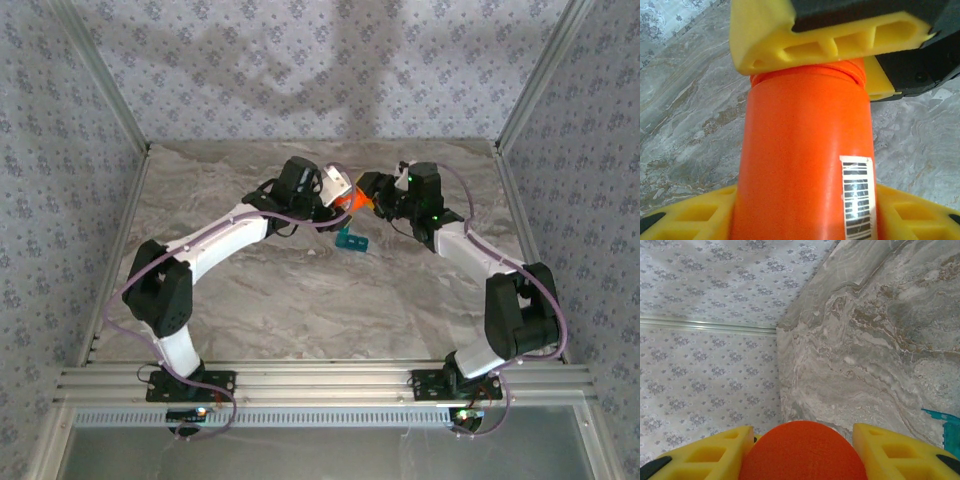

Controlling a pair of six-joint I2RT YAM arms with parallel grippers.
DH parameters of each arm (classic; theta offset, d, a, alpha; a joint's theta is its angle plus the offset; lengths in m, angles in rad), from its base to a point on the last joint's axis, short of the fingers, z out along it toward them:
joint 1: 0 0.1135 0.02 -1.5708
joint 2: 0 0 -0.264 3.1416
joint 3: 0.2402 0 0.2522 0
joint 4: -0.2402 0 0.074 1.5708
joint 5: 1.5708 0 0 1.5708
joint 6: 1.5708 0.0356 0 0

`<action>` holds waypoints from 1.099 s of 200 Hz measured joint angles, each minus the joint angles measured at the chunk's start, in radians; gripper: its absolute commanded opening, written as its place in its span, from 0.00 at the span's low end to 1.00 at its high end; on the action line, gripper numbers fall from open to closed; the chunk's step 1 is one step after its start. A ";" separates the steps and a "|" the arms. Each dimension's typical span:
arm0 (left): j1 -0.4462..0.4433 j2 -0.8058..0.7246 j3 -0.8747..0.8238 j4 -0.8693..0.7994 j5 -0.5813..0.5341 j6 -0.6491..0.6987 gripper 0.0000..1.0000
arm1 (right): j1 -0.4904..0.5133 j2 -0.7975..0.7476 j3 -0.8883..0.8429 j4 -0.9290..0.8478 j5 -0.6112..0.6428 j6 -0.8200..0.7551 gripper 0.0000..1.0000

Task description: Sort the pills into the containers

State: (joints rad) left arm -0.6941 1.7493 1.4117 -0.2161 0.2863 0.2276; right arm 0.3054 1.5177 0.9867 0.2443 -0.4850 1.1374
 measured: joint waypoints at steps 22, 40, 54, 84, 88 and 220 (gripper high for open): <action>0.006 0.000 0.000 0.006 0.013 -0.012 0.00 | -0.008 0.001 0.000 0.008 -0.008 -0.004 0.31; 0.029 0.000 -0.003 0.026 0.079 -0.054 0.00 | -0.019 0.001 0.000 0.034 -0.032 -0.044 0.31; 0.056 0.000 -0.017 0.063 0.162 -0.100 0.00 | -0.028 0.001 0.000 0.068 -0.058 -0.105 0.32; 0.110 -0.001 -0.070 0.183 0.362 -0.220 0.00 | -0.039 -0.008 -0.023 0.174 -0.140 -0.283 0.32; 0.115 -0.001 -0.076 0.198 0.385 -0.236 0.00 | -0.041 -0.010 -0.029 0.187 -0.150 -0.300 0.32; 0.163 -0.001 -0.094 0.273 0.605 -0.403 0.00 | -0.155 -0.024 -0.066 0.315 -0.284 -0.474 0.32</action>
State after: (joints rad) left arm -0.5316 1.7485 1.3174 0.0566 0.8913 -0.1757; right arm 0.1505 1.4937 0.9203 0.5594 -0.7692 0.6632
